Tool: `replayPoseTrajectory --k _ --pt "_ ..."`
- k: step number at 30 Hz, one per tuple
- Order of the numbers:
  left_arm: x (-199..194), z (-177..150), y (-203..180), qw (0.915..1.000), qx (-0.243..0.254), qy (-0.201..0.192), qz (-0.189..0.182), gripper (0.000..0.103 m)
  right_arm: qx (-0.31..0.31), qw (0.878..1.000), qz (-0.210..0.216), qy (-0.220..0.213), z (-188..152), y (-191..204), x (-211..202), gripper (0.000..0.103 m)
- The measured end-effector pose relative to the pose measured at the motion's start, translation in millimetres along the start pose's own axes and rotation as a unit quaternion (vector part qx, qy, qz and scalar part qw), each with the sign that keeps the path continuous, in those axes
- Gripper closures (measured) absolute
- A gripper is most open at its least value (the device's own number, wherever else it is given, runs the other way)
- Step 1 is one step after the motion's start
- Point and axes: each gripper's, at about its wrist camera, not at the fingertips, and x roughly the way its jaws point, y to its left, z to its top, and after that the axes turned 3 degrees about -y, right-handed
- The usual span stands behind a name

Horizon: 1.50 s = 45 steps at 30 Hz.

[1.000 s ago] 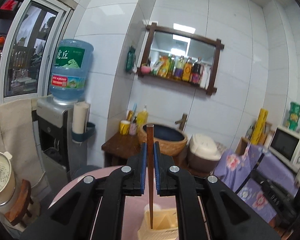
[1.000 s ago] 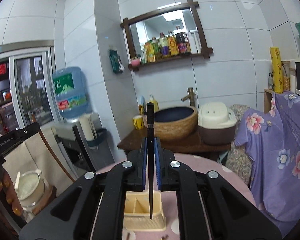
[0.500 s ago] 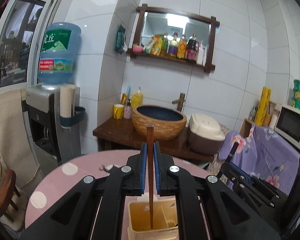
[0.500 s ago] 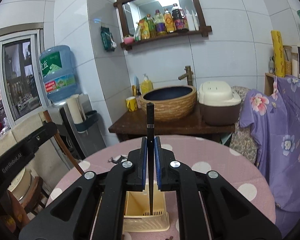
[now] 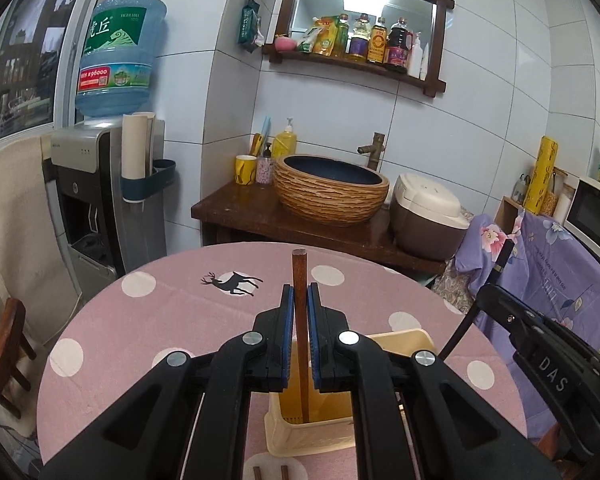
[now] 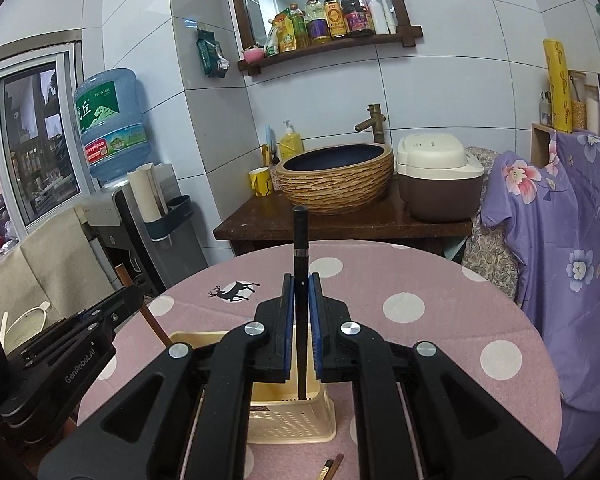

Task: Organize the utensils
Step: 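Open both grippers to release the chopsticks and withdraw from the holder, then grasp the wooden-handled spoon with the left gripper while the right gripper grasps a brown chopstick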

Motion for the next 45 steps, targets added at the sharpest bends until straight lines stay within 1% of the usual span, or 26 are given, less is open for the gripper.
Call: replayPoseTrajectory --k 4,6,7,8,9,10,12,14,17,21,25,27,29,31,33,35,36,39,44,45 --pt "-2.1 0.6 -0.3 1.0000 0.002 0.004 -0.008 0.095 -0.001 1.000 -0.001 -0.001 -0.3 0.9 -1.1 0.095" --pt "-6.7 0.1 -1.2 0.9999 0.010 0.003 -0.011 0.093 -0.002 1.000 0.001 -0.003 -0.9 1.1 -3.6 0.091" --pt "-10.3 -0.2 -1.9 0.9998 0.017 0.001 -0.010 0.084 -0.004 1.000 0.002 -0.006 -0.9 1.4 -5.4 0.079" --pt "-15.3 -1.0 -2.4 0.9997 0.023 -0.003 -0.008 0.062 -0.006 1.000 0.001 -0.010 -1.3 1.4 -8.5 0.060" --pt "-21.5 -1.9 -2.1 0.9996 0.027 -0.010 -0.005 0.050 -0.006 1.000 0.000 -0.018 -1.7 0.8 -13.1 0.051" --pt "-27.7 -2.9 -1.5 0.9994 0.029 -0.020 -0.002 0.035 -0.005 1.000 -0.001 -0.027 -2.2 0.1 -18.7 0.045" --pt "-45.3 -6.3 2.2 0.9986 0.028 -0.045 0.004 0.031 -0.013 0.999 -0.001 -0.039 -4.8 0.6 -31.1 0.045" --pt "-57.2 -11.4 6.8 0.9986 0.033 -0.042 -0.001 0.025 -0.020 0.999 -0.001 -0.038 -10.1 0.4 -42.0 0.045" --pt "-69.7 -22.9 16.8 0.9991 0.029 -0.030 0.000 0.021 -0.026 0.999 0.006 -0.024 -23.4 -1.6 -56.8 0.045" --pt "-79.3 -43.4 33.6 0.9998 0.017 -0.005 0.006 0.021 -0.035 0.999 0.006 0.007 -47.8 -4.5 -70.3 0.041" --pt "-81.2 -70.7 48.6 0.9995 0.004 0.031 0.009 0.021 -0.038 0.998 0.009 0.053 -80.2 -7.3 -73.4 0.040" --pt "-79.1 -87.0 56.0 0.9986 -0.002 0.050 0.020 0.021 -0.041 0.996 0.000 0.073 -99.7 -8.6 -72.3 0.040" --pt "-75.1 -103.2 63.9 0.9970 -0.013 0.074 0.022 0.021 -0.042 0.995 -0.007 0.094 -118.2 -9.7 -69.3 0.040" --pt "-73.5 -116.6 70.7 0.9953 -0.020 0.091 0.024 0.021 -0.032 0.992 -0.009 0.122 -136.8 -13.0 -64.7 0.040" --pt "-71.9 -130.2 77.5 0.9935 -0.024 0.106 0.034 0.023 -0.020 0.989 -0.010 0.147 -153.5 -17.4 -60.6 0.040" --pt "-72.0 -140.2 83.0 0.9917 -0.030 0.119 0.039 0.028 -0.011 0.986 -0.015 0.166 -167.5 -20.9 -58.3 0.040" --pt "-71.4 -144.8 85.8 0.9907 -0.033 0.126 0.038 0.029 -0.007 0.985 -0.018 0.172 -171.8 -22.6 -57.4 0.040" --pt "-68.7 -156.3 89.4 0.9875 -0.038 0.148 0.038 0.037 0.004 0.982 -0.021 0.188 -184.5 -26.0 -55.6 0.040" --pt "-63.4 -170.2 82.5 0.9836 -0.034 0.176 0.023 0.048 0.008 0.979 -0.025 0.204 -199.2 -26.0 -53.9 0.041" --pt "-63.7 -173.0 79.9 0.9828 -0.033 0.181 0.016 0.049 0.006 0.978 -0.026 0.205 -200.2 -25.2 -54.0 0.041"
